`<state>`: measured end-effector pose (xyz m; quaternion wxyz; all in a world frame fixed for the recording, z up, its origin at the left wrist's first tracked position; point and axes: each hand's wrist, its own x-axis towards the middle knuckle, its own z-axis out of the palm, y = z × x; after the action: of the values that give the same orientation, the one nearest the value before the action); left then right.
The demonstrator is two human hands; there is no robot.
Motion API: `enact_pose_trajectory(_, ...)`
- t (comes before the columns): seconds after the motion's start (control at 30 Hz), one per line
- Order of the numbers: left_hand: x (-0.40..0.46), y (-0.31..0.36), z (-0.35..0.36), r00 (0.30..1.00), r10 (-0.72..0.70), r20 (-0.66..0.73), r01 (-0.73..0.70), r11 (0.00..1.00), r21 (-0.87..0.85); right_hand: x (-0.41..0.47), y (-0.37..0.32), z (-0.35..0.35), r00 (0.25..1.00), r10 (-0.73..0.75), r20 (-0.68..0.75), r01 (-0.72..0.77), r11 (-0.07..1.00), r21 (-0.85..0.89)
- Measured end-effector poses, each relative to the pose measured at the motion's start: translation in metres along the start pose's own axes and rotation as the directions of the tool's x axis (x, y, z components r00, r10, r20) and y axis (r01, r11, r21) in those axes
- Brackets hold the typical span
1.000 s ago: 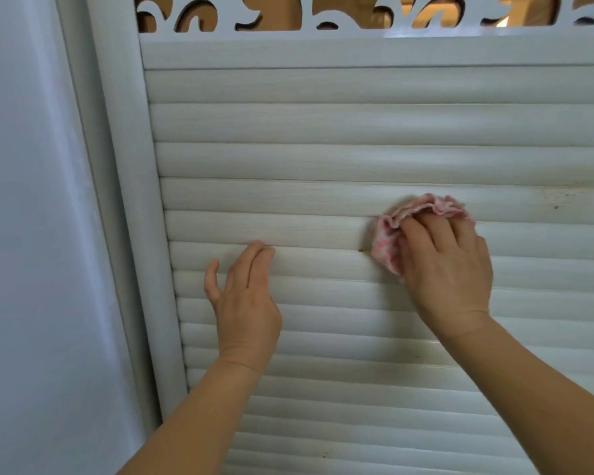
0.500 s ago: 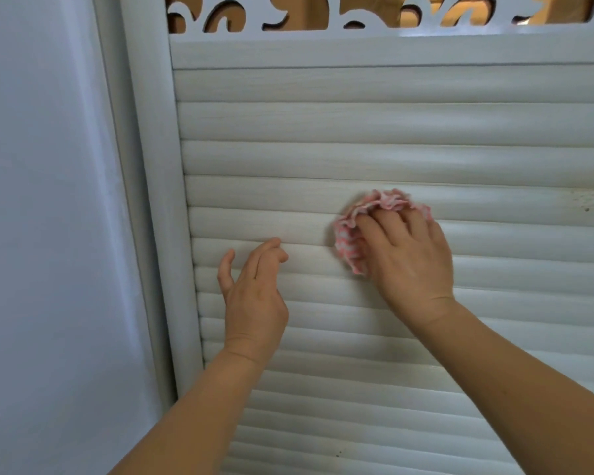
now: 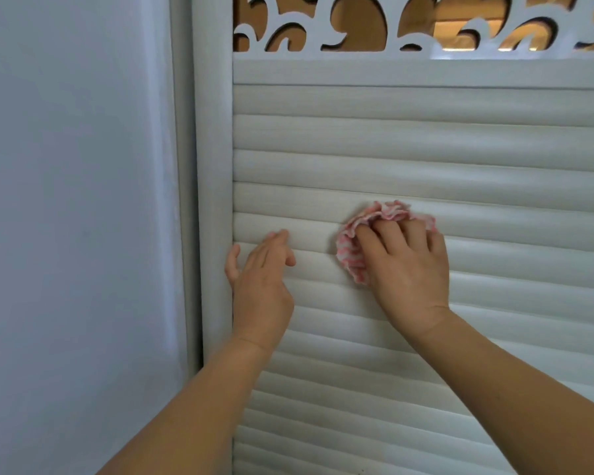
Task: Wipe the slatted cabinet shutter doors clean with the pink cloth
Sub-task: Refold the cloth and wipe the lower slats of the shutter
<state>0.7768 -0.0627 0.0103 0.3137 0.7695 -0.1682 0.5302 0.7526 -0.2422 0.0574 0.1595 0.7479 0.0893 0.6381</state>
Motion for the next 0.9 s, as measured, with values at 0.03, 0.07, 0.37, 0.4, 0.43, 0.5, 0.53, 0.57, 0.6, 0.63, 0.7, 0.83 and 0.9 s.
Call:
enact_pose_trajectory(0.03,0.001,-0.003,-0.001,1.000,0.009,0.004,-0.009,1.000,-0.008,0.006,-0.007,0.002,1.000,-0.024,-0.018,0.024,1.000,0.009)
enact_pose_trajectory(0.07,0.002,-0.004,-0.002,1.000,0.012,0.014,-0.011,1.000,-0.021,0.011,-0.013,0.005,0.998,-0.046,-0.037,0.046,0.999,0.018)
enact_pose_trajectory(0.37,0.012,-0.014,-0.013,0.979,-0.204,0.008,0.195,0.922,-0.335,0.031,-0.058,0.021,0.980,-0.192,-0.050,0.197,0.975,0.101)
enact_pose_trajectory(0.4,0.013,-0.015,-0.013,0.977,-0.211,0.005,0.200,0.915,-0.352,0.028,-0.057,0.021,0.976,-0.210,-0.050,0.214,0.971,0.108)
enact_pose_trajectory(0.43,0.013,-0.015,-0.013,0.977,-0.212,0.003,0.199,0.912,-0.358,0.024,-0.055,0.022,0.970,-0.238,-0.047,0.242,0.963,0.116)
enact_pose_trajectory(0.5,0.013,-0.015,-0.012,0.981,-0.196,-0.003,0.183,0.923,-0.339,0.014,-0.049,0.023,0.951,-0.306,-0.037,0.308,0.941,0.138)
enact_pose_trajectory(0.53,0.012,-0.016,-0.011,0.983,-0.184,-0.007,0.173,0.933,-0.316,0.010,-0.046,0.023,0.945,-0.327,-0.026,0.327,0.933,0.148)
enact_pose_trajectory(0.57,0.011,-0.015,-0.010,0.984,-0.177,-0.008,0.167,0.943,-0.289,0.006,-0.044,0.022,0.941,-0.339,-0.013,0.337,0.929,0.154)
enact_pose_trajectory(0.6,0.009,-0.013,-0.010,0.985,-0.173,-0.014,0.164,0.953,-0.257,0.003,-0.041,0.021,0.938,-0.347,-0.001,0.343,0.926,0.158)
enact_pose_trajectory(0.63,0.008,-0.011,-0.008,0.986,-0.164,-0.022,0.155,0.963,-0.218,0.000,-0.039,0.021,0.935,-0.355,0.004,0.350,0.923,0.158)
enact_pose_trajectory(0.7,0.005,-0.007,-0.006,0.993,-0.120,-0.019,0.117,0.986,-0.115,-0.008,-0.032,0.019,0.926,-0.379,-0.005,0.375,0.914,0.152)
enact_pose_trajectory(0.83,0.004,-0.002,-0.006,0.995,-0.063,0.073,0.060,0.997,0.050,-0.027,-0.004,0.011,0.915,-0.403,-0.011,0.400,0.905,0.147)
enact_pose_trajectory(0.9,0.003,0.002,-0.008,0.992,-0.064,0.109,0.053,0.994,0.095,-0.033,0.015,0.005,0.925,-0.380,0.016,0.374,0.917,0.139)
